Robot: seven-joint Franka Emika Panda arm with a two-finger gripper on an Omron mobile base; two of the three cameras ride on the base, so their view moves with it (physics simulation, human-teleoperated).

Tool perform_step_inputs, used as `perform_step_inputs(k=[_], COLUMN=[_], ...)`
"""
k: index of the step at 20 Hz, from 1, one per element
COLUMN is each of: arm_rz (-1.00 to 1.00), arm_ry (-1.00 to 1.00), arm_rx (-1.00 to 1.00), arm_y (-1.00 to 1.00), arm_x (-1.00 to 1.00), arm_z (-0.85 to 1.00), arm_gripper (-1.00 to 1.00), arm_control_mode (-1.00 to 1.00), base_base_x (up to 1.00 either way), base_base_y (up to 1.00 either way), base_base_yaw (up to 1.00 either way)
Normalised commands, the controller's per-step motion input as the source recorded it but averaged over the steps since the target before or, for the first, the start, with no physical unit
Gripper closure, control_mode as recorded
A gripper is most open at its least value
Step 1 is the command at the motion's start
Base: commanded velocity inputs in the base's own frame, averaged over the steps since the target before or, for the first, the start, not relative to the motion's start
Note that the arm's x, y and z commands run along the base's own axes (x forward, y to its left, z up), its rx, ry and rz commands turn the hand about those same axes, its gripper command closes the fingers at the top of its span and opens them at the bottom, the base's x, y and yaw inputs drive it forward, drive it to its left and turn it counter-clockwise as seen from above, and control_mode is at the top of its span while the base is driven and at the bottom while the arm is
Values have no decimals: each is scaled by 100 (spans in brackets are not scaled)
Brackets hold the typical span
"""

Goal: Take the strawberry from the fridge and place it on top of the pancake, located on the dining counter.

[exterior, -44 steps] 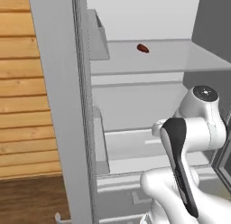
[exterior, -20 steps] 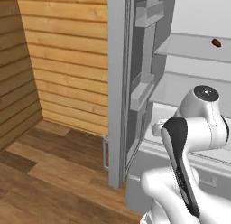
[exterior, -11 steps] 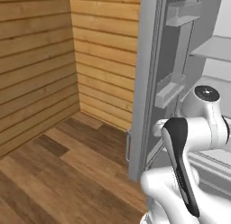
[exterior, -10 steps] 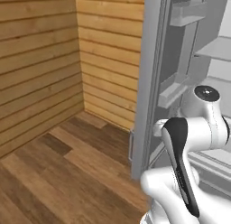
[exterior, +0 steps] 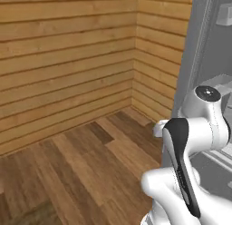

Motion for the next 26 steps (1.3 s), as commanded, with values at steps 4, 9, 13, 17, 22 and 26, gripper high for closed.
perform_step_inputs(k=[4,9,13,17,22,26], arm_rz=[0,0,0,0,0,0], arm_ry=[0,0,0,0,0,0], arm_rx=[0,0,0,0,0,0], arm_y=[0,0,0,0,0,0], arm_x=[0,0,0,0,0,0], arm_z=[0,0,0,0,0,0], arm_gripper=[100,100,100,100,100,100], arm_control_mode=[100,100,100,100,100,100], base_base_x=[-98,-49,0,41,97,100], base_base_y=[100,83,75,59,26,20], base_base_yaw=[50,48,34,29,30,16])
